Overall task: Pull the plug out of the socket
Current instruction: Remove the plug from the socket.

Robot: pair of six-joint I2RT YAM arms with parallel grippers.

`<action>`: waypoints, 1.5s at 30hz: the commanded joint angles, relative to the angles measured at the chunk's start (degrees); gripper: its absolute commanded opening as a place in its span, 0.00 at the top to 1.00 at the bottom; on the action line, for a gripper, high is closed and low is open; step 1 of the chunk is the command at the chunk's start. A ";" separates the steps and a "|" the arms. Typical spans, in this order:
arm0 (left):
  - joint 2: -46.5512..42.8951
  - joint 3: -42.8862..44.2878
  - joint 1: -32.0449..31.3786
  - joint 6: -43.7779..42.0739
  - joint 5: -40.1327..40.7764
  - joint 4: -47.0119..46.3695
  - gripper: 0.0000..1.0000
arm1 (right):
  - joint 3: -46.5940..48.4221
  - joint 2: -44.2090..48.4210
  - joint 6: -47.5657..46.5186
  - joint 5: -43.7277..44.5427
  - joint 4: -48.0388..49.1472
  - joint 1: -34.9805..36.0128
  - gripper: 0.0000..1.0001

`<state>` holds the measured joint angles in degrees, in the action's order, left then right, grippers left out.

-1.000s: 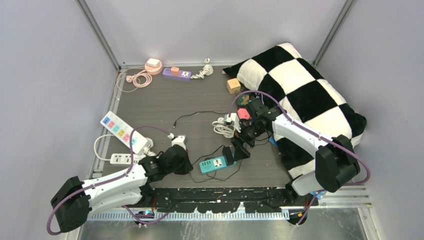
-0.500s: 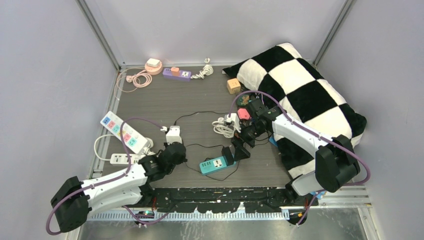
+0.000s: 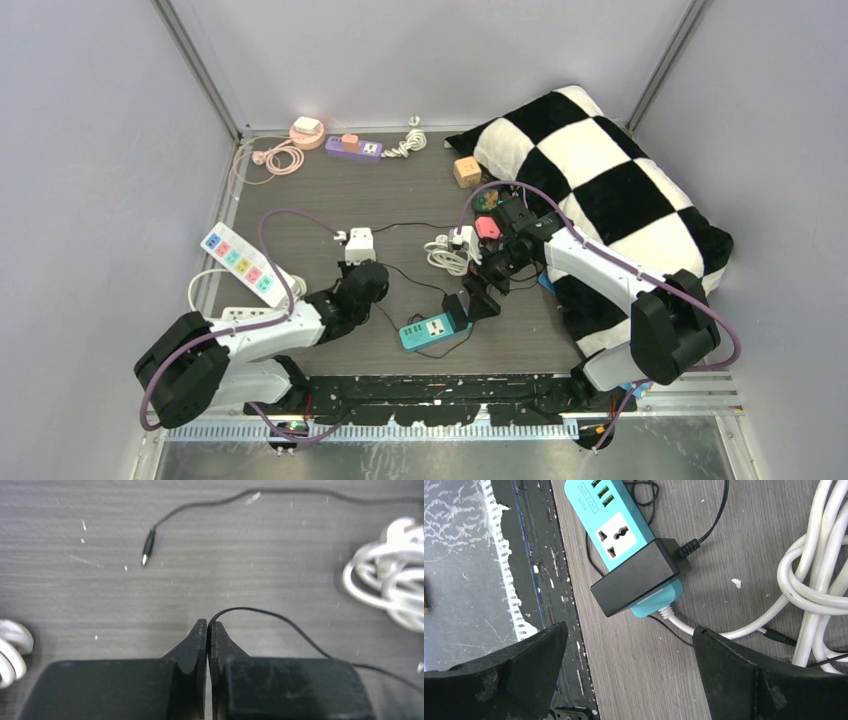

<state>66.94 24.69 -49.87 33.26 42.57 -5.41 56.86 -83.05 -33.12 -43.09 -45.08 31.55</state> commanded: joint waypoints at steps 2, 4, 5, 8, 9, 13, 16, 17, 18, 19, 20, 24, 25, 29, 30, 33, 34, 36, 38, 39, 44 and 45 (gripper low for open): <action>2.27 5.99 4.84 -5.01 1.09 -9.78 1.00 | 2.42 1.04 -0.64 -0.28 0.34 0.25 0.00; 3.08 7.46 6.26 -5.87 -0.18 -10.53 1.00 | 2.46 1.11 -0.68 -0.16 0.34 0.26 0.00; 3.53 7.98 6.88 -6.10 -1.32 -10.88 1.00 | 2.46 1.13 -0.63 -0.22 0.34 0.25 0.00; 4.86 9.32 8.19 -6.44 -5.30 -11.61 0.97 | 2.54 1.31 -0.63 -0.09 0.23 0.26 0.00; 5.37 9.95 8.39 -6.45 -7.43 -11.15 0.92 | 2.60 1.30 -0.64 -0.09 0.25 0.20 0.00; 5.36 10.10 8.55 -5.66 -12.47 -7.87 0.53 | 2.81 1.54 -0.63 -0.12 -0.01 -0.05 0.00; 2.58 8.95 8.56 -5.59 -16.49 -5.07 0.34 | 3.02 1.86 -0.70 -0.17 -0.42 -0.22 0.00; 1.21 9.02 8.56 -5.89 -18.69 -3.27 0.32 | 3.12 2.02 -0.71 -0.22 -0.49 -0.27 0.00; -0.55 9.22 8.56 -6.69 -21.45 -1.37 0.30 | 3.24 2.17 -0.90 -0.13 -0.72 -0.33 0.00; -2.41 9.29 8.56 -7.17 -24.06 0.54 0.28 | 3.33 2.36 -1.08 -0.03 -0.93 -0.41 0.00; -4.28 9.17 8.56 -8.11 -27.05 1.93 0.26 | 3.42 2.67 -1.14 -0.04 -1.05 -0.53 0.00; -11.29 6.66 8.56 -9.76 -39.02 3.37 0.21 | 3.50 3.16 -1.24 -0.22 -1.30 -1.16 0.00; -12.63 5.83 8.56 -9.64 -41.58 2.99 0.18 | 3.52 3.15 -1.32 -0.27 -1.40 -1.30 0.00; -16.63 -0.29 8.56 -7.93 -52.22 -5.12 0.15 | 3.52 3.24 -1.20 -1.09 -1.59 -1.82 0.00; -17.04 -1.81 8.56 -7.41 -54.63 -7.65 0.15 | 3.52 3.24 -1.08 -1.27 -1.59 -1.84 0.00; -17.76 -5.33 8.56 -5.06 -59.52 -13.88 0.14 | 3.61 3.46 -1.00 -1.60 -1.76 -2.02 0.00; -17.89 -5.71 8.56 -4.25 -60.92 -15.02 0.14 | 3.61 3.50 -1.02 -1.61 -1.76 -2.16 0.00; -17.89 -5.88 8.56 -3.25 -63.02 -15.72 0.14 | 3.61 3.55 -1.00 -1.50 -1.85 -2.38 0.00; -17.85 -6.08 8.56 -3.35 -64.09 -15.07 0.13 | 3.61 3.54 -0.98 -1.58 -1.90 -2.64 0.00; -17.69 -6.26 8.56 -3.57 -64.23 -14.59 0.13 | 3.61 3.51 -1.02 -1.49 -1.94 -2.72 0.00; -16.02 -3.75 4.97 -5.21 -57.32 -5.83 0.15 | 3.61 3.34 -1.08 -1.63 -2.04 -3.07 0.00; -15.70 -2.38 3.01 -6.90 -54.80 -2.79 0.15 | 3.61 3.25 -1.07 -1.61 -2.10 -3.10 0.00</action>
<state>50.19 18.24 -42.57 29.21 -17.43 -14.63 58.39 -82.00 -33.56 -43.18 -46.65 28.77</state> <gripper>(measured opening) 0.854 0.995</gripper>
